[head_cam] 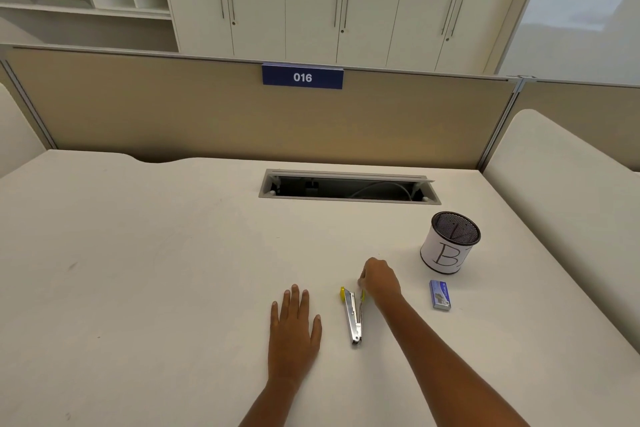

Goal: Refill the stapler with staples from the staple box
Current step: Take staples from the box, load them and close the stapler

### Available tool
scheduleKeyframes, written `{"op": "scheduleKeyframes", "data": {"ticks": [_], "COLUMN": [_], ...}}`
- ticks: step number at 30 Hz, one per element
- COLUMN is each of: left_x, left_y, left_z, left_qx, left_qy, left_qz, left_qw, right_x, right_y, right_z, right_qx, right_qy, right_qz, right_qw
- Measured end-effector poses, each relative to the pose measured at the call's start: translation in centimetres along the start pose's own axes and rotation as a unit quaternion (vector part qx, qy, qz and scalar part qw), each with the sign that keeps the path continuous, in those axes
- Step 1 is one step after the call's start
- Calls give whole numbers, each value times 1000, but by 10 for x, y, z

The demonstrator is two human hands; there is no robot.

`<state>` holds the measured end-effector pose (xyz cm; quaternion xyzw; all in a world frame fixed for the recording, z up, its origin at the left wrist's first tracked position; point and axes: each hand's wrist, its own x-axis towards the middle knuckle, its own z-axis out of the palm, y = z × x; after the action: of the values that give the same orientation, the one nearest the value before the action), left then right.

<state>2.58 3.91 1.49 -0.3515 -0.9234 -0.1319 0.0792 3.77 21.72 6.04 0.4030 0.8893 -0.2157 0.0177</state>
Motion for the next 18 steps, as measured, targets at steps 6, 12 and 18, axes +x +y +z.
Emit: {"op": "scheduleKeyframes", "data": {"ticks": [6, 12, 18], "left_x": [1, 1, -2], "left_y": [-1, -2, -3], "left_z": [-1, 2, 4], "left_qx": [6, 8, 0], "left_qy": [0, 3, -5], "left_qz": [0, -9, 6], "left_qw": [1000, 1000, 1000], "right_x": [-5, -4, 9], "right_y": [17, 52, 80], "right_z": [-3, -58, -110], "right_qx": [109, 234, 198], "right_qy": [51, 272, 320], "right_qz": [25, 5, 87], "right_qw": [992, 934, 922]}}
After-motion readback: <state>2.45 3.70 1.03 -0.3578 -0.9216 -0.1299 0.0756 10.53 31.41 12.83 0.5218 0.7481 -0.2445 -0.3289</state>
